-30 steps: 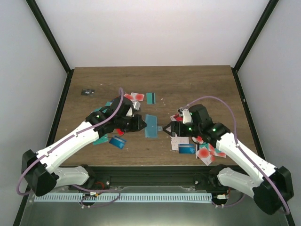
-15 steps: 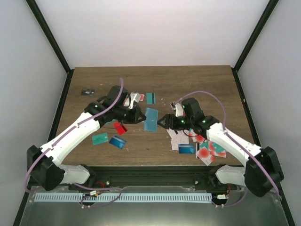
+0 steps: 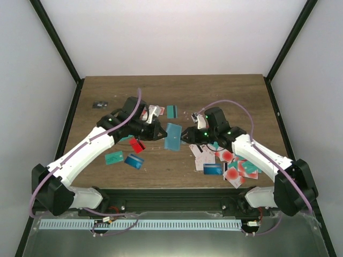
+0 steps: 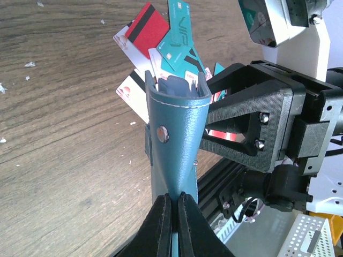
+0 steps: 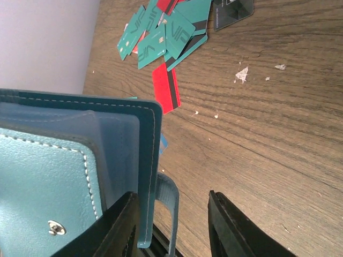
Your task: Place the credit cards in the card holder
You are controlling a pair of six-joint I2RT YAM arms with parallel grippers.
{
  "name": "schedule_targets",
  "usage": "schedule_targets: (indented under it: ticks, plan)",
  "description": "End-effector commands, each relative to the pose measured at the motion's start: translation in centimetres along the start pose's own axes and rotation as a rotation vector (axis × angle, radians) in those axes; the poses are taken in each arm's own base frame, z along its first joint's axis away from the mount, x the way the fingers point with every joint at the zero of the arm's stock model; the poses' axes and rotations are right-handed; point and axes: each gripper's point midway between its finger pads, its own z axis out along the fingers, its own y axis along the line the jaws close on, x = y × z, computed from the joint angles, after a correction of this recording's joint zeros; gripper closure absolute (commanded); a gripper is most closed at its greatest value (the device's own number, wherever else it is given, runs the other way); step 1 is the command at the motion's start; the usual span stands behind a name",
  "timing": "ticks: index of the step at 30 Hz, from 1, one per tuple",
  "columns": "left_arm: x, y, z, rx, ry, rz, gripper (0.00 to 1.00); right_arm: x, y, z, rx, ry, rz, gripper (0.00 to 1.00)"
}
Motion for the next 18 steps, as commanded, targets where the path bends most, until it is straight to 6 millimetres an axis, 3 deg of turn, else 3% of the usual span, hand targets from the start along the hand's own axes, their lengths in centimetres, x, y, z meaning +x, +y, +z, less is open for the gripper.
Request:
schedule_targets:
  ticks: [1,8,13,18]
  plan:
    - [-1.2,-0.6,-0.2,0.024,-0.043,0.011,0.96,0.2,1.3,-0.6,-0.049,0.015,-0.024,0.62]
    - [-1.7,-0.5,0.7,0.039,-0.048,-0.007,0.96,1.7,-0.1,0.0,-0.029,0.056,-0.005,0.65]
    - [-1.6,-0.1,1.1,0.029,-0.038,-0.003,0.96,1.7,-0.7,0.4,-0.016,0.048,-0.007,0.82]
    - [-1.3,0.4,1.7,0.021,-0.025,-0.01,0.96,1.5,-0.9,0.5,-0.005,0.038,-0.024,0.94]
